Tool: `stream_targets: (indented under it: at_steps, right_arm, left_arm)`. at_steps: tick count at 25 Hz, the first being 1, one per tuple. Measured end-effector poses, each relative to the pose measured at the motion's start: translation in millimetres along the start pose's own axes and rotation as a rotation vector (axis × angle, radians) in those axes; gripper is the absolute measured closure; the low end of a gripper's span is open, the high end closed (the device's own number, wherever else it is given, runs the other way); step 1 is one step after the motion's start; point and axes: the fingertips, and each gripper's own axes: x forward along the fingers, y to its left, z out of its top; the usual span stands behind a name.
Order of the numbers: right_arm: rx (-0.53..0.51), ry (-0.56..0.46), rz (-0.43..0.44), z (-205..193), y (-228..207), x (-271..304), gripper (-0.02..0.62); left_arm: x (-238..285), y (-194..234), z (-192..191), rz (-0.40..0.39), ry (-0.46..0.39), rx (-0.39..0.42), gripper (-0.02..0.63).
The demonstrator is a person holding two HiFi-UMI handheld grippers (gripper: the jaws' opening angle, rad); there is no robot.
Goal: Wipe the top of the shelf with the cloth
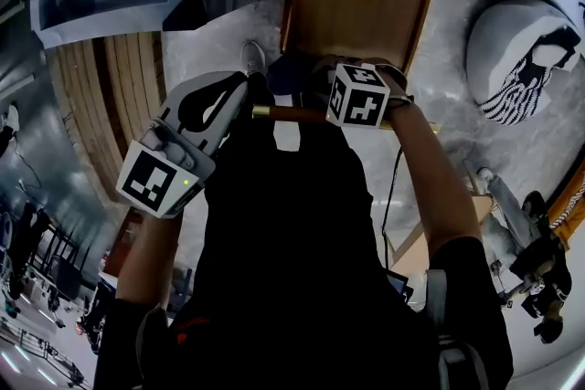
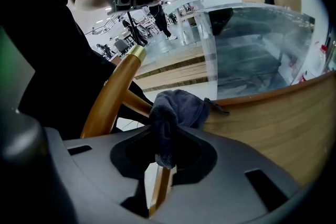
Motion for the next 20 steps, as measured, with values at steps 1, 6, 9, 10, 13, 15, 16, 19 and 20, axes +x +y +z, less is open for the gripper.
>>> stream_targets:
  at_steps: [1, 6, 9, 10, 13, 15, 16, 19, 20]
  right_arm:
    - [0.004, 0.0, 0.005, -2.8, -0.1, -2.1, 0.528]
    - [0.023, 0.025, 0.026, -25.2, 1.8, -13.2, 0.528]
    - [0.025, 0.073, 0.045, -49.4, 5.1, -19.3, 0.528]
    - [0.026, 0.089, 0.053, -57.6, 6.2, -21.2, 0.529]
    - [0.036, 0.116, 0.073, -77.5, 9.1, -28.4, 0.529]
    - [0.044, 0.133, 0.08, -89.9, 10.4, -33.7, 0.529]
    - [0.048, 0.141, 0.082, -95.9, 11.0, -36.4, 0.529]
    - [0.065, 0.156, 0.081, -112.1, 13.3, -43.6, 0.531]
    - [0.071, 0.159, 0.079, -117.0, 14.1, -45.7, 0.531]
  left_arm:
    - [3.5, -2.0, 0.4, -0.004, 0.002, 0.002, 0.58]
    - [22.1, -13.1, 2.9, -0.029, 0.014, 0.012, 0.58]
    - [32.5, -20.7, 5.1, -0.04, 0.018, 0.016, 0.58]
    - [35.6, -22.7, 5.3, -0.043, 0.02, 0.017, 0.58]
    - [43.4, -28.2, 5.3, -0.049, 0.027, 0.02, 0.58]
    - [48.4, -32.6, 5.8, -0.055, 0.028, 0.023, 0.58]
    - [51.0, -35.2, 6.2, -0.058, 0.028, 0.025, 0.58]
    - [58.2, -42.4, 7.2, -0.065, 0.029, 0.029, 0.58]
    - [60.1, -44.3, 7.4, -0.067, 0.03, 0.031, 0.58]
